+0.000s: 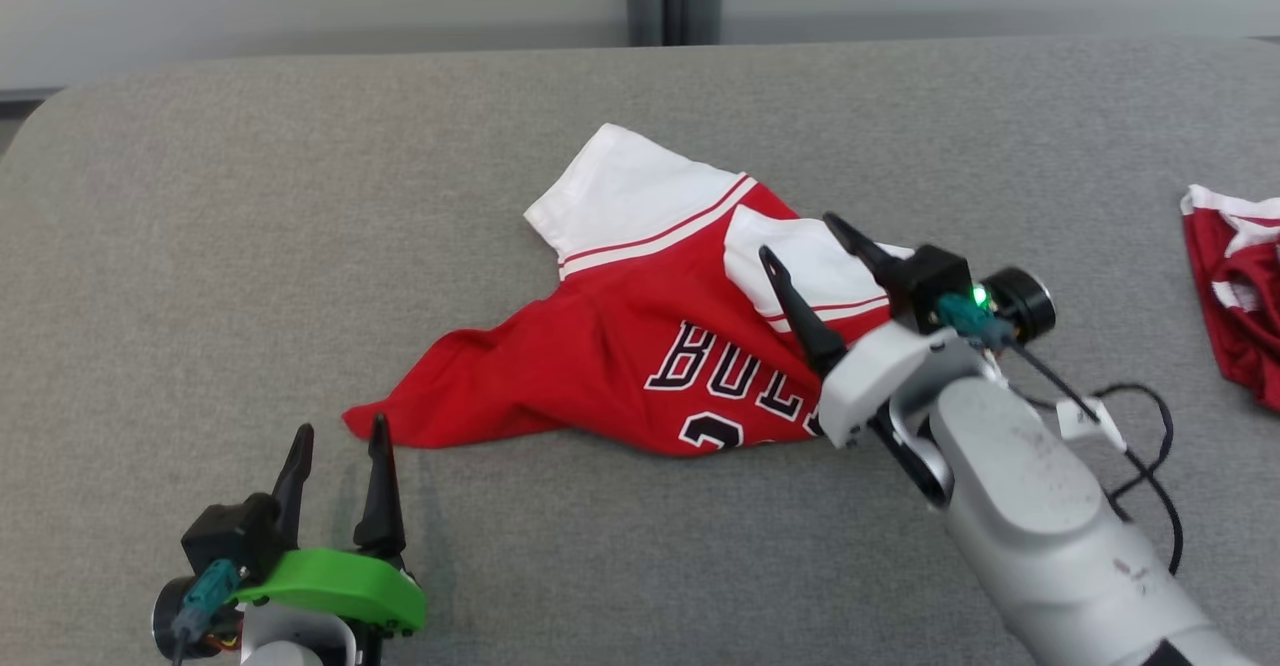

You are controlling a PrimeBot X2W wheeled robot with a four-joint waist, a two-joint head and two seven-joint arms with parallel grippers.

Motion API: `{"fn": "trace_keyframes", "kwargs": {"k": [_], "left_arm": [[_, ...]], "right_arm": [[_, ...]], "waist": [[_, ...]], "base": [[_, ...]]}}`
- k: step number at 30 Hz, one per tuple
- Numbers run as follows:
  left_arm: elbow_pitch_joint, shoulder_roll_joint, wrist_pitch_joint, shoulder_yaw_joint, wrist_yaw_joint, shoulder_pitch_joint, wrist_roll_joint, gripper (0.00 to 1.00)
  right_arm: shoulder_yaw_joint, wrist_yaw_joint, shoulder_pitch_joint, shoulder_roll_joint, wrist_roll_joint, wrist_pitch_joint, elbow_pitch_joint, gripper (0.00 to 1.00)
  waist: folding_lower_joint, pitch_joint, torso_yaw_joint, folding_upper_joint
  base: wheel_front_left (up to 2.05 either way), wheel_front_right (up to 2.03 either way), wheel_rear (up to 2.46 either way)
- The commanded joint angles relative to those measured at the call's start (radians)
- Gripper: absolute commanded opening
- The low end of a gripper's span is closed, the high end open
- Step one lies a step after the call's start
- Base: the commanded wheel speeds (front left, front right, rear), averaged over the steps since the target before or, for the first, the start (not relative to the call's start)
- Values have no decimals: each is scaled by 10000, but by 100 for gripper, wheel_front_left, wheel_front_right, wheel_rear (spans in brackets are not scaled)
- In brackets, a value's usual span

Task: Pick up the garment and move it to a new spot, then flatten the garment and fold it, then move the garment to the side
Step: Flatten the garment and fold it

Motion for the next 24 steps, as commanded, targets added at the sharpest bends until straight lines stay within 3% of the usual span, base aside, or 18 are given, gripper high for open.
{"fn": "trace_keyframes", "kwargs": {"k": [1, 10, 18, 24], "left_arm": [[10, 21, -33, -105, -22, -252, -95, 100], [-36, 16, -33, -765, -23, -945, -613, 100], [-114, 13, -33, -1506, -24, -1414, -1212, 100], [-182, 14, -33, -1825, -24, -1640, -1575, 100]], "right_arm": [[173, -15, -581, -48, 63, 58, 317, 100], [1148, -15, -3804, -59, 297, 1366, 2797, 100], [601, -15, -5623, -62, -497, 2615, 5295, 100], [48, -15, -6050, -266, -1458, 3194, 6129, 100]], "waist": [[0, 637, 669, 0], [0, 1585, 1873, 0], [0, 2452, 2869, 0], [0, 2934, 3277, 0]], "base": [[0, 0, 0], [0, 0, 0], [0, 0, 0], [0, 0, 0]]}}
